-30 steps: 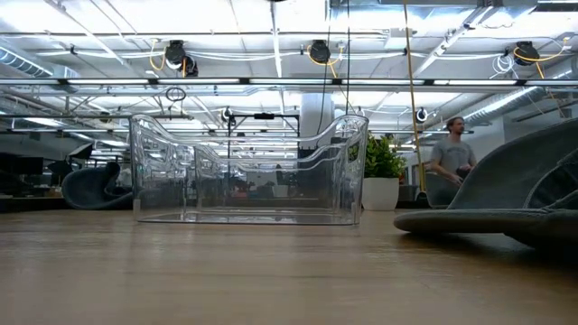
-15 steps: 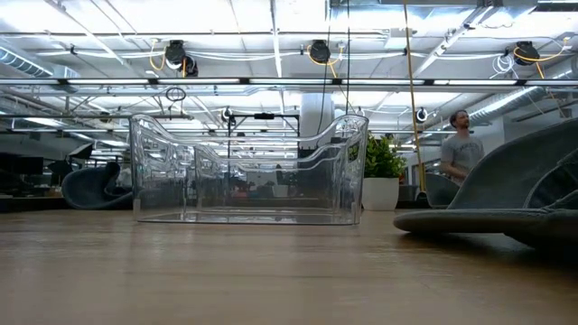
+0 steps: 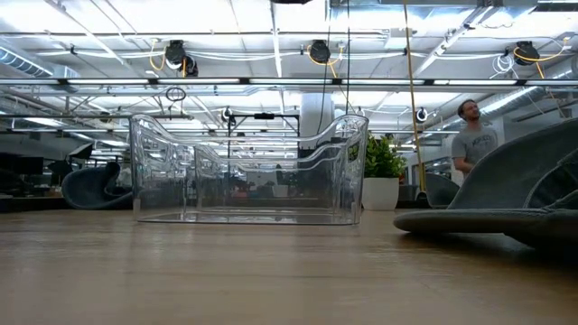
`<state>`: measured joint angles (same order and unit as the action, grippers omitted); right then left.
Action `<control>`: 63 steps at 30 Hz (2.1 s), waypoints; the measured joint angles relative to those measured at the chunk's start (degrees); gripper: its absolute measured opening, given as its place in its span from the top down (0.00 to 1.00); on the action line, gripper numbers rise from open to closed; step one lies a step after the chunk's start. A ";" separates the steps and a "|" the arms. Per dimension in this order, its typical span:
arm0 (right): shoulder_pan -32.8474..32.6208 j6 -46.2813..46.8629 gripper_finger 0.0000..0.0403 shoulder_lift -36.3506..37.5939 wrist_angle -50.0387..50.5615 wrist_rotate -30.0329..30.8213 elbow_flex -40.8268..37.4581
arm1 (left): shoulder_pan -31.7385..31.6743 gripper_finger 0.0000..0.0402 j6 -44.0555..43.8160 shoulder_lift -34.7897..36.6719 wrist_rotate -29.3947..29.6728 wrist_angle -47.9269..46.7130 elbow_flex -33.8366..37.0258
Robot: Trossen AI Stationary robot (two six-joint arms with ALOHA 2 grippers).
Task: Pick & Place hat
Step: Put the top left gray cap into the top transparent bin
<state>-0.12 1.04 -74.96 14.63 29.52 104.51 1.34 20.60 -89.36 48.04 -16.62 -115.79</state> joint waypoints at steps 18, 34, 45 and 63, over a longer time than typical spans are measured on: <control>0.04 -4.75 0.55 -1.57 0.31 -5.24 0.00 | 2.21 0.98 -0.79 -2.41 -1.49 0.21 0.04; -0.02 -16.00 0.99 -0.97 0.46 -0.88 -0.07 | 2.49 0.83 -1.88 -1.07 -5.48 -5.41 0.00; -0.02 -30.29 1.00 1.71 0.83 1.68 -0.07 | 1.79 0.67 -10.94 4.47 -10.19 -12.26 -0.09; -0.27 -38.69 1.00 2.79 1.15 -28.89 -0.04 | -15.06 0.45 -42.54 10.03 -46.52 -19.39 -0.04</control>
<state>-0.39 -37.65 -72.17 15.78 0.62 104.47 -13.72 -21.94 -79.33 1.52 -36.01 -115.83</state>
